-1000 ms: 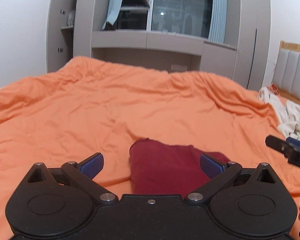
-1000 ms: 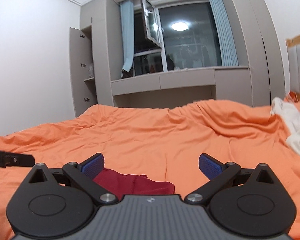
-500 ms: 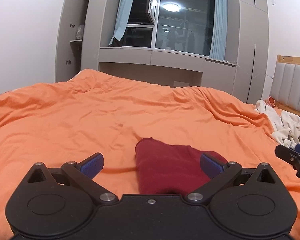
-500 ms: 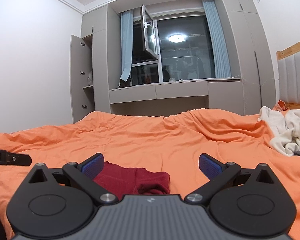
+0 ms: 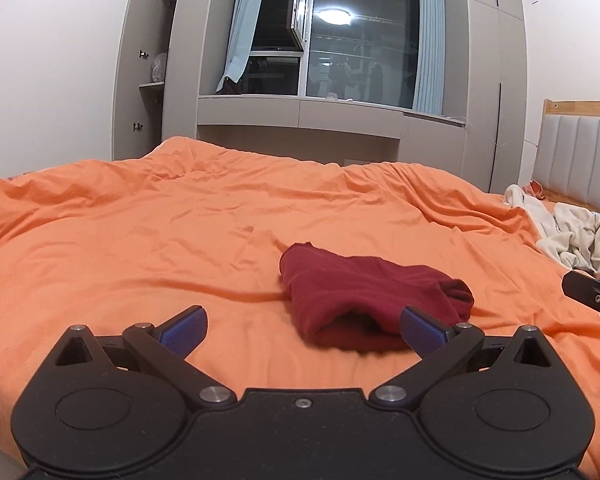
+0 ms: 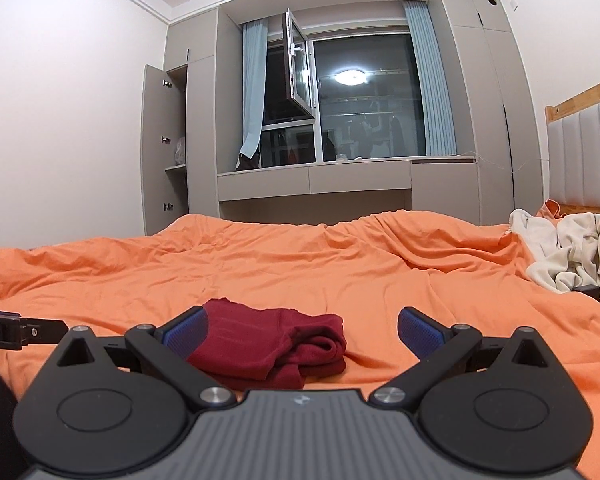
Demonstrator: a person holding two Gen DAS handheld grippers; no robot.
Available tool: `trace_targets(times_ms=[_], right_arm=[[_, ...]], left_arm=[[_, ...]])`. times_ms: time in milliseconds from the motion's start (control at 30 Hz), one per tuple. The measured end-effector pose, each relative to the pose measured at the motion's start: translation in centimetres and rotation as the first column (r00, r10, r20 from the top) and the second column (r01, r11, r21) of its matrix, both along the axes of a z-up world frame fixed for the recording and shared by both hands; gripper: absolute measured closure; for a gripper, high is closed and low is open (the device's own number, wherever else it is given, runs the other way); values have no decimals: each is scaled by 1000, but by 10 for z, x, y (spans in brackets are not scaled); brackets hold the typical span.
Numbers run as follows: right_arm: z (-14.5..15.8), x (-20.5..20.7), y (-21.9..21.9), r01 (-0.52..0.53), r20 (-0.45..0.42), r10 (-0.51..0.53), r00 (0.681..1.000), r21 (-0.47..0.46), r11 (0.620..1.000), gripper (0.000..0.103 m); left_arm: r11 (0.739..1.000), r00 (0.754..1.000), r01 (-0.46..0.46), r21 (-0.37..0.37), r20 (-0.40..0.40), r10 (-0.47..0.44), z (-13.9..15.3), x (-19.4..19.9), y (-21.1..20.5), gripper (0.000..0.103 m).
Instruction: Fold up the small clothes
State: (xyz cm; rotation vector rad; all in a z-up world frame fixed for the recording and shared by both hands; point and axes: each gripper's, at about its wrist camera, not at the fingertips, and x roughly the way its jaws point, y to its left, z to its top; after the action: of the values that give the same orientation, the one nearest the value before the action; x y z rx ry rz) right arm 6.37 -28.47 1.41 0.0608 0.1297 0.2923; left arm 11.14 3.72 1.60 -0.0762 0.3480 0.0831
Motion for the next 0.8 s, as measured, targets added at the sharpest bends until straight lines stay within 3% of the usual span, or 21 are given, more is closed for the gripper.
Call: trace_targets(times_ms=[267, 800], right_arm=[[-9, -15, 10, -17, -1, 17, 1000, -33, 999, 0], [-14, -14, 4, 13, -30, -14, 999, -24, 1000, 0]], left_arm=[[998, 1000, 29, -59, 14, -28, -13, -20, 8, 1], [998, 998, 65, -9, 13, -64, -20, -26, 1, 1]])
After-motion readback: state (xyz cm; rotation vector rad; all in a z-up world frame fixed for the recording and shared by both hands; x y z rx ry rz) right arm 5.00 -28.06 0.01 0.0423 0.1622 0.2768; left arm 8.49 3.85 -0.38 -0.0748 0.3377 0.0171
